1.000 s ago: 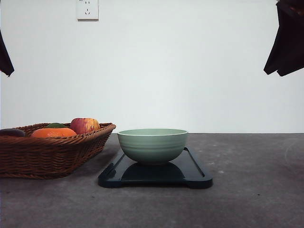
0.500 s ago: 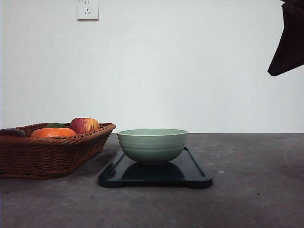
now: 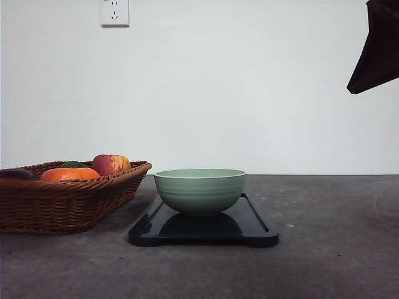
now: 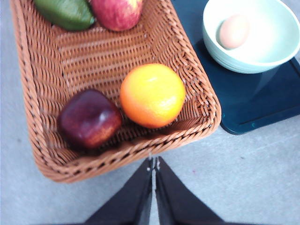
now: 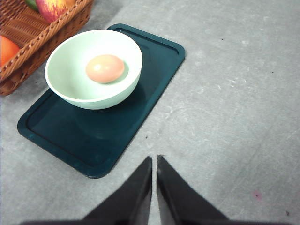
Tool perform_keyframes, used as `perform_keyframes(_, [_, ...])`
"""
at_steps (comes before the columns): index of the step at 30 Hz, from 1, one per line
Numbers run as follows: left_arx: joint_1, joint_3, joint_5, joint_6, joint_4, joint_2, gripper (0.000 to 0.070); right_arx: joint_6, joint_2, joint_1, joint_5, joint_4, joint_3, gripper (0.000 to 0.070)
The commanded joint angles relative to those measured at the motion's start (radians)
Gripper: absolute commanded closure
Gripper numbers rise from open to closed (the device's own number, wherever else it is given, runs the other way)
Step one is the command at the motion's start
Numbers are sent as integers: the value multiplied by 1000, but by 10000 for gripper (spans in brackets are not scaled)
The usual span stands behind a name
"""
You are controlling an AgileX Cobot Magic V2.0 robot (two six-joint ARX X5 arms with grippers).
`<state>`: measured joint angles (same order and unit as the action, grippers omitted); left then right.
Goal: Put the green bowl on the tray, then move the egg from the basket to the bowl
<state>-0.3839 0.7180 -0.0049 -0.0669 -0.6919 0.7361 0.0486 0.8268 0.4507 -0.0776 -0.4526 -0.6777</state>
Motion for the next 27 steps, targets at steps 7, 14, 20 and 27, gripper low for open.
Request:
perform_keyframes(7, [194, -227, -3, -27, 333, -255, 700, -4, 6, 5, 0, 11, -7, 693])
perform_keyframes(14, [319, -506, -4, -32, 483, -496, 700, -4, 6, 5, 0, 11, -7, 693])
perform_keyframes(20, [353, -660, -4, -25, 505, -652, 700, -4, 6, 5, 0, 11, -7, 693])
perform_keyframes(27, [358, -705, -6, -15, 510, -733, 700, -4, 6, 5, 0, 11, -7, 693])
